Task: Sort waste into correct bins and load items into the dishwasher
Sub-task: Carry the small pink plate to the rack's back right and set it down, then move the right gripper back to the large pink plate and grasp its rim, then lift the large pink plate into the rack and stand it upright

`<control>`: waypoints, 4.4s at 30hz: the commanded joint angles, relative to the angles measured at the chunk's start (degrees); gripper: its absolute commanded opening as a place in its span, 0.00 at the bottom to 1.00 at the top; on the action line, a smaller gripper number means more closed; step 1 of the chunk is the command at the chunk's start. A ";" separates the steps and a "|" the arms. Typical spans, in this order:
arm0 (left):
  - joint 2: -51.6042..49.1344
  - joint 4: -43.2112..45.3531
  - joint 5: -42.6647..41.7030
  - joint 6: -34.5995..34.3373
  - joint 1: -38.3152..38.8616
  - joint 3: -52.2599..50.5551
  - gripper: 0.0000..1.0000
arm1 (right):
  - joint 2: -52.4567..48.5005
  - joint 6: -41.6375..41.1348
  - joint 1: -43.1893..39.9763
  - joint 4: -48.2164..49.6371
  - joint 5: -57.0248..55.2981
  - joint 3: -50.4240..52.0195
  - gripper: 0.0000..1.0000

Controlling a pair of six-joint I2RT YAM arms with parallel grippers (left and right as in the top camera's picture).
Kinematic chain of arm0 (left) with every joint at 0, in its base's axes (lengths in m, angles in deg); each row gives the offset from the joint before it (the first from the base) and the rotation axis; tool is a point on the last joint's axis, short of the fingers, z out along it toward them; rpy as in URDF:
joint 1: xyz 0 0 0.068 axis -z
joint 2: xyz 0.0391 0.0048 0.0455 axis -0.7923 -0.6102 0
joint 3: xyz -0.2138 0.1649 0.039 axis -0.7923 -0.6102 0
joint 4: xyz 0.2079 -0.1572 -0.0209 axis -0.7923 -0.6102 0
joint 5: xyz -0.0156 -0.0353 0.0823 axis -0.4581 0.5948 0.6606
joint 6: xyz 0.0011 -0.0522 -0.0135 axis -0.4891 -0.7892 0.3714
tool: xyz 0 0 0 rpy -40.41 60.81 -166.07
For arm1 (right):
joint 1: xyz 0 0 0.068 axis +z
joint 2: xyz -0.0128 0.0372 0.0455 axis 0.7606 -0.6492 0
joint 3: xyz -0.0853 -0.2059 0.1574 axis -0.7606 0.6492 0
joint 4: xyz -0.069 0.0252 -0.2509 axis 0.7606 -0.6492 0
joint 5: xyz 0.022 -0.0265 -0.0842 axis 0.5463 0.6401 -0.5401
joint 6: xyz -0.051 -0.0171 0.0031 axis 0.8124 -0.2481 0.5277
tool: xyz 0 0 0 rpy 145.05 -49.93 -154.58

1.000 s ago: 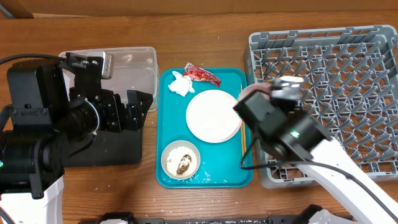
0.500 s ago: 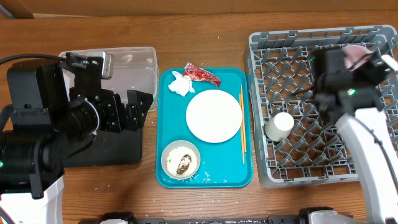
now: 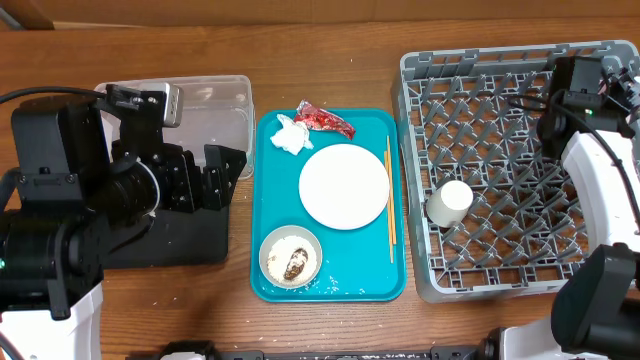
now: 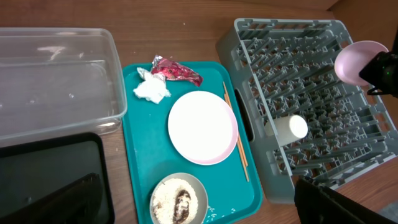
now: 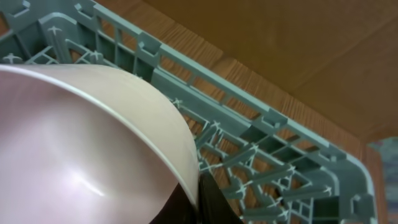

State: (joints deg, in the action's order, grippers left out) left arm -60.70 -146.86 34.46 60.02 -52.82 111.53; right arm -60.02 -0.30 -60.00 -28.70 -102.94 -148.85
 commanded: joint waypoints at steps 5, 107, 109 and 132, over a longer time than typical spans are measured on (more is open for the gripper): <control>-0.17 0.22 -0.50 -0.76 -0.31 0.66 1.00 | -5.46 5.88 -0.09 0.98 -6.86 -1.09 0.04; -0.20 0.22 -0.50 -0.76 -0.31 0.66 1.00 | 2.67 -30.32 42.25 -8.17 65.18 8.83 0.68; -0.20 0.22 -0.50 -0.76 -0.31 0.66 1.00 | 2.62 -33.94 42.25 -5.20 64.63 11.87 0.66; -0.20 0.22 -0.50 -0.76 -0.31 0.66 1.00 | -6.36 -42.45 42.66 0.79 64.81 16.92 0.06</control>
State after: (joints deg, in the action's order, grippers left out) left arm -60.70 -146.84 34.46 60.02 -52.82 111.53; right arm -66.23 -41.85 -17.23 -27.59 -38.50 -132.11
